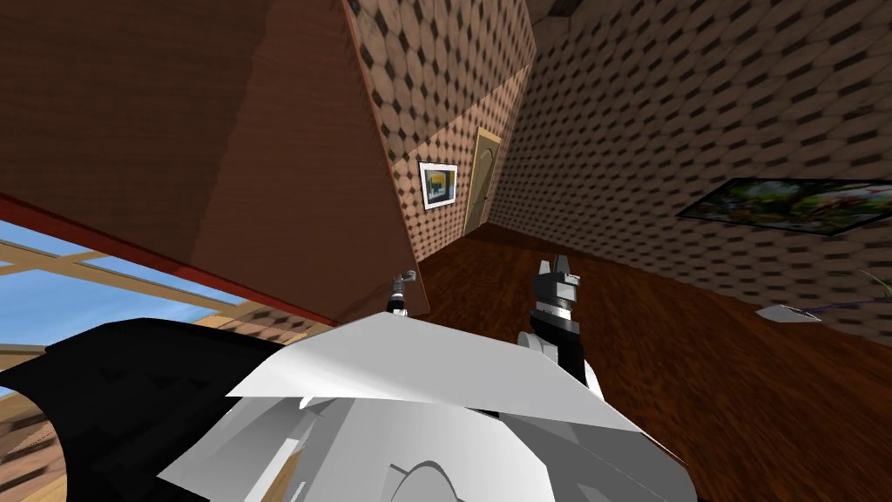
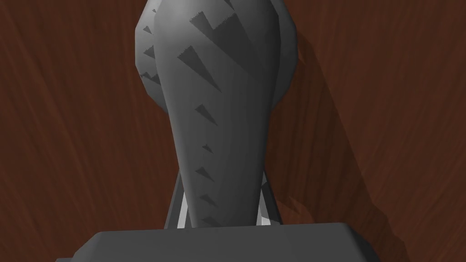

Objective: Push the door open

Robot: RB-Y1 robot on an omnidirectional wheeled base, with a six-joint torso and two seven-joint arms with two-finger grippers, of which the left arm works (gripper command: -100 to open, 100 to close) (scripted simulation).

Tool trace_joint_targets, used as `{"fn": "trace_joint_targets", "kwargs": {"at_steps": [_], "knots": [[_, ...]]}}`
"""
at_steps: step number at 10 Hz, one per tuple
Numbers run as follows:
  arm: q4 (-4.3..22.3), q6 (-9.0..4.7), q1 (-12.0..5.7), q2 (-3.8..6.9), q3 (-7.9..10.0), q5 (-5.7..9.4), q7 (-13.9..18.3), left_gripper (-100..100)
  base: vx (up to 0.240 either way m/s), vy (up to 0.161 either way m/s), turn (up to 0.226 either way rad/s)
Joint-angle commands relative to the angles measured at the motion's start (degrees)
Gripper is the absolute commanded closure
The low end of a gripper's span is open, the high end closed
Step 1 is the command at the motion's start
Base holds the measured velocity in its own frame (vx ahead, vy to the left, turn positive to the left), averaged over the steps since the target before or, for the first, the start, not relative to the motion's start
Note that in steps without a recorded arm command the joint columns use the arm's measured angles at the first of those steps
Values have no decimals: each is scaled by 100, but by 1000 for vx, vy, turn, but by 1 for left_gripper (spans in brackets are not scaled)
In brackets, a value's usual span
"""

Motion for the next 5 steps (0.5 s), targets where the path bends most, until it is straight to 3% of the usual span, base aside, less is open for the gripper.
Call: {"fn": "trace_joint_targets", "kwargs": {"at_steps": [1, 2, 4, 5], "knots": [[-18, -19, -35, -75, 63, 32, -29, 100, 158, -66, 65], [-13, -21, -37, -115, 108, 54, -43, 100, 158, -58, 69], [-18, -15, 18, -7, 236, 117, -72, 100, 91, -4, 48], [-20, -18, 20, 4, 281, 144, -87, 100, 204, 3, 45]]}}
